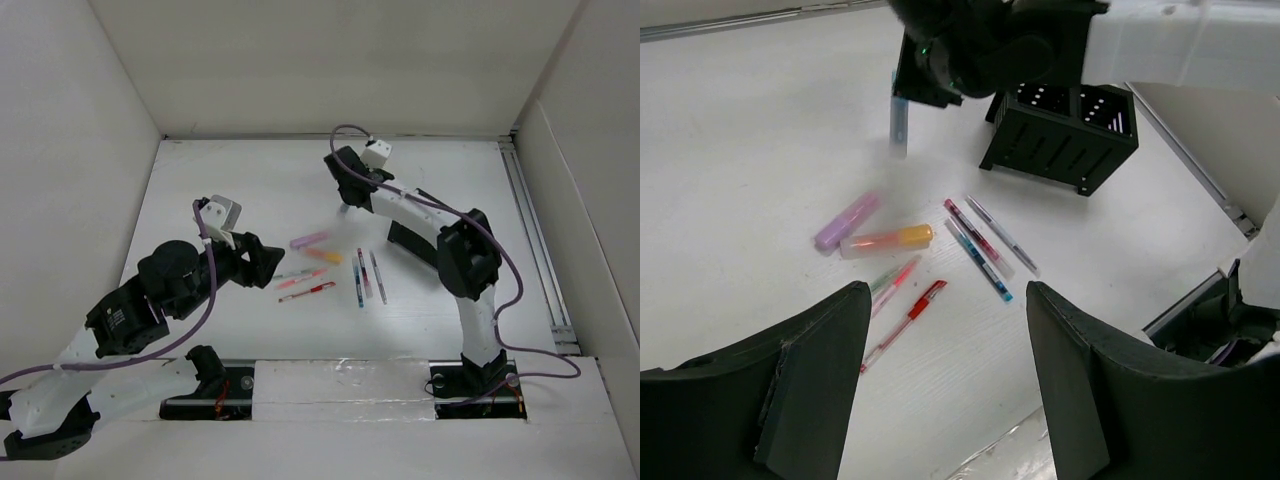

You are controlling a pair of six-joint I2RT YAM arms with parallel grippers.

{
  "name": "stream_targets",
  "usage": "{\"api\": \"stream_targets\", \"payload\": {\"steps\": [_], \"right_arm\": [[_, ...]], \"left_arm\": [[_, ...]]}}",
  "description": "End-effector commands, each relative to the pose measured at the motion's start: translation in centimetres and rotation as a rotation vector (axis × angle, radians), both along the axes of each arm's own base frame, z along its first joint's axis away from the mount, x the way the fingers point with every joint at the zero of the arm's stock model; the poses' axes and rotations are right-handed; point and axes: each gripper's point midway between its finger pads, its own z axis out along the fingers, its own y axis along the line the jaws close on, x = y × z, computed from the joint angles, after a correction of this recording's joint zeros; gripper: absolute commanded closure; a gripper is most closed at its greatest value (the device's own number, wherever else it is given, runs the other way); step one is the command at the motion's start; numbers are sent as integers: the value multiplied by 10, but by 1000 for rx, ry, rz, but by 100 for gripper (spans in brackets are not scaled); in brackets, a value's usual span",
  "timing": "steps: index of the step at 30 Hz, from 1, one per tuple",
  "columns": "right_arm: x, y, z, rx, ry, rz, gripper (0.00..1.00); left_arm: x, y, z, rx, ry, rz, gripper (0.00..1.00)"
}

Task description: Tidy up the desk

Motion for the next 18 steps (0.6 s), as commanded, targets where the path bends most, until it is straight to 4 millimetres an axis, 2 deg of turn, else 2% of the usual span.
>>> {"api": "stream_targets", "payload": {"steps": [1,2,4,5,7,8,11,13,15,18], "right_arm": [[21,-9,111,19,-270,20,95],[16,-15,136,26,-311,25,96],[10,-25,157,-24,-359,44,96],[-1,-35,173,-34,-379,52,96],[-11,-47,187,-88,-393,73,97],[-23,-58,201,-102,-412,78,97],[-42,-79,217,-200,-432,102,97],[-58,-108,231,-264,-452,102,97],[-69,-139,238,-334,-459,99,97],[-77,-161,239,-399,-463,112,97]], "left_arm": [[5,0,4,-9,-16,22,41],[5,-1,5,-12,-15,19,41],[4,-5,7,-23,-14,8,41],[4,-6,7,-24,-14,5,41],[4,-9,8,-32,-13,-4,41],[5,-10,7,-30,-11,-6,41],[6,-12,12,-48,-21,-1,41],[9,-11,16,-64,-31,16,41],[13,-13,19,-94,-28,42,40],[19,-19,23,-118,-12,60,40]]}}
